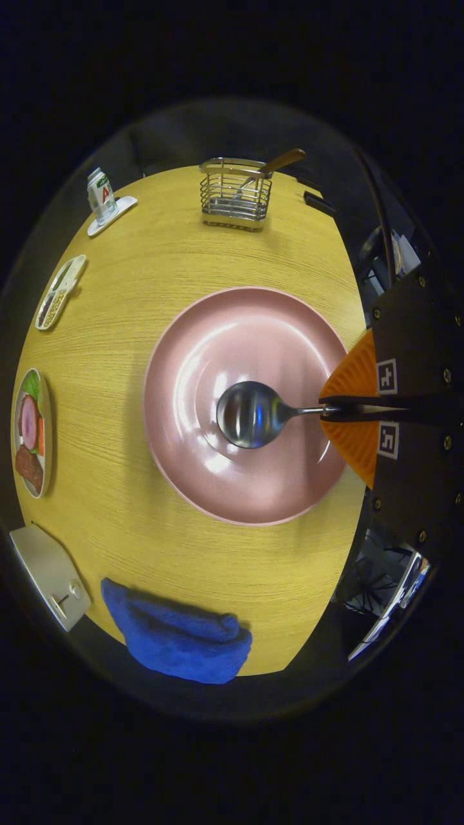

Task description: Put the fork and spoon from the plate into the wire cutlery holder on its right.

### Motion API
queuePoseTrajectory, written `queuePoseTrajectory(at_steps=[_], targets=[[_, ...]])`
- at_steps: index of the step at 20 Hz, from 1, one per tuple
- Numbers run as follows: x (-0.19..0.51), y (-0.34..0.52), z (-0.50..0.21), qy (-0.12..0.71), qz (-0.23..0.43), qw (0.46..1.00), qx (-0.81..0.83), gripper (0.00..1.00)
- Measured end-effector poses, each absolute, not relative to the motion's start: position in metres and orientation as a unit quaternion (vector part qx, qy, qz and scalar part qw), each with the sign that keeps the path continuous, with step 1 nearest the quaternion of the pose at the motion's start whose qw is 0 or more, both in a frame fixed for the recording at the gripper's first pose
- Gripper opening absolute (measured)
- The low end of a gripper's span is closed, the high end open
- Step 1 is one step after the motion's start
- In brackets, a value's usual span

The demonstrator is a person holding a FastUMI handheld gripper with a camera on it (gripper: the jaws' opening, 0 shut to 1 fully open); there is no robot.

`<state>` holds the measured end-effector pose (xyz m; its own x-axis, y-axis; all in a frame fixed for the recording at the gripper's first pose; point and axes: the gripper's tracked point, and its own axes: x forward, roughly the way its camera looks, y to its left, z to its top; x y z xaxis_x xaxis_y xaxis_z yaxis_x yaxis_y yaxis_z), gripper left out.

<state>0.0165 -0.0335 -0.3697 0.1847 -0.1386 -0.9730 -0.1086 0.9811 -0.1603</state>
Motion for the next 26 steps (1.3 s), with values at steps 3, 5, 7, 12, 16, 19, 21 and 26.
queuePoseTrajectory(at_steps=[3, 5, 7, 12, 16, 19, 21, 26], targets=[[0.027, -0.045, -0.347, 0.627, -0.027, 0.773, -0.094, 0.01], [0.034, -0.056, -0.331, 0.621, -0.040, 0.778, -0.091, 0.01], [0.043, -0.068, -0.315, 0.614, -0.054, 0.783, -0.087, 0.01], [0.054, -0.105, -0.271, 0.598, -0.097, 0.793, -0.073, 0.01], [0.058, -0.146, -0.248, 0.593, -0.134, 0.791, -0.060, 0.01], [0.058, -0.177, -0.236, 0.593, -0.159, 0.788, -0.047, 0.01], [0.058, -0.195, -0.233, 0.594, -0.171, 0.785, -0.036, 0.01], [0.053, -0.238, -0.235, 0.606, -0.195, 0.771, -0.017, 0.01]])
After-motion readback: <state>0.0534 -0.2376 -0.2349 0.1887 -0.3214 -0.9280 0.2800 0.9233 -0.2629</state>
